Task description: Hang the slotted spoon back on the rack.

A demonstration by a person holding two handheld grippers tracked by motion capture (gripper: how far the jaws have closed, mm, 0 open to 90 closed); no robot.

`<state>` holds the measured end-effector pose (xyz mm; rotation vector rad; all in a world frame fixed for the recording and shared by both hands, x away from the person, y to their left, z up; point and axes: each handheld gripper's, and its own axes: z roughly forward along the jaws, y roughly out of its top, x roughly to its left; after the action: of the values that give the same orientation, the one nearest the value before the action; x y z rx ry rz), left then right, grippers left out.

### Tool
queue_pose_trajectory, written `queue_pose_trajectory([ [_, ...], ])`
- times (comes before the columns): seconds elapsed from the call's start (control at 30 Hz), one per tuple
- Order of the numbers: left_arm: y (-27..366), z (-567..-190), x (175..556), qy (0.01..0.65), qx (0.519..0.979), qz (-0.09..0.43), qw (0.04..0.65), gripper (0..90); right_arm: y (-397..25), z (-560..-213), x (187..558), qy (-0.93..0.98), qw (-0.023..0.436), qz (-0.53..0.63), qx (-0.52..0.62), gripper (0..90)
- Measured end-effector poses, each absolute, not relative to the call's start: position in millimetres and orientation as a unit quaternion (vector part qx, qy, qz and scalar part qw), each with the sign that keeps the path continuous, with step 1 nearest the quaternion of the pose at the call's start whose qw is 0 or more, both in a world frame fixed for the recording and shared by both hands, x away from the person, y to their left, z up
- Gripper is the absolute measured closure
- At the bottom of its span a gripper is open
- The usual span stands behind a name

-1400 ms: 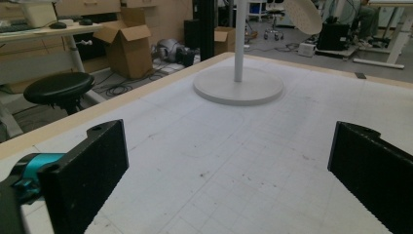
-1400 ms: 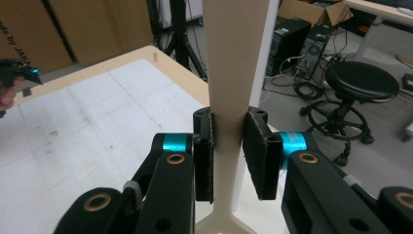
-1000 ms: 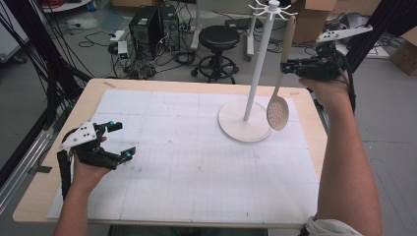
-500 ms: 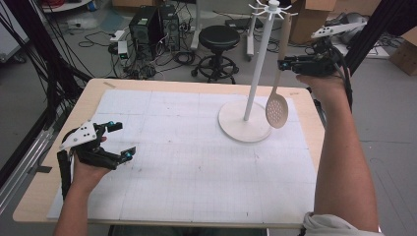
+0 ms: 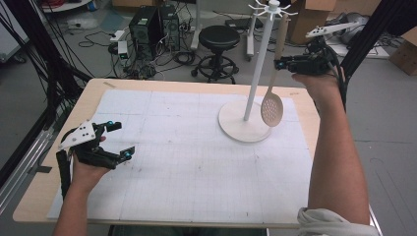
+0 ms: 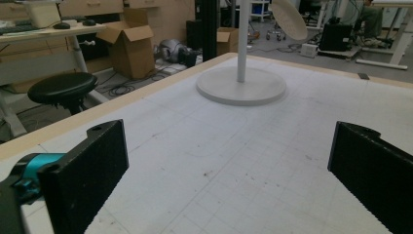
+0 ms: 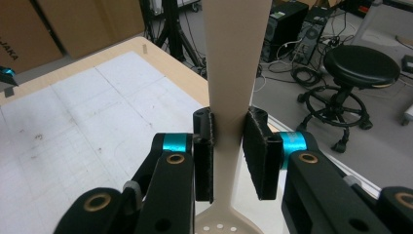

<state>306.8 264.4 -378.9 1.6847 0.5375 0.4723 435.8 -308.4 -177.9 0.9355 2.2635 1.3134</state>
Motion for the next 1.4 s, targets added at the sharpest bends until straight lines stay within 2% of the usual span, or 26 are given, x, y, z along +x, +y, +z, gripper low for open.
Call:
queue_pose_trajectory([
  [0.23, 264.1, -378.8, 306.4, 0.233, 0.73, 0.204, 0.61, 1.6, -308.0, -181.2, 439.9, 0.794, 0.172, 0.471, 0.344, 74.3],
  [0.37, 264.4, -378.7, 306.6, 0.233, 0.73, 0.204, 0.609, 1.7, -309.4, -180.8, 439.2, 0.779, 0.177, 0.485, 0.355, 61.2],
  [0.73, 264.1, -378.3, 306.1, 0.231, 0.729, 0.203, 0.611, 1.7, -316.2, -184.2, 420.1, 0.764, 0.206, 0.496, 0.357, 46.0],
  [1.07, 262.1, -378.9, 306.2, 0.23, 0.731, 0.201, 0.61, 1.7, -318.8, -193.7, 399.4, 0.758, 0.211, 0.516, 0.339, 40.8],
  [1.4, 262.8, -378.7, 306.0, 0.23, 0.731, 0.2, 0.611, 1.7, -305.0, -210.4, 381.4, 0.765, 0.197, 0.53, 0.307, 37.7],
])
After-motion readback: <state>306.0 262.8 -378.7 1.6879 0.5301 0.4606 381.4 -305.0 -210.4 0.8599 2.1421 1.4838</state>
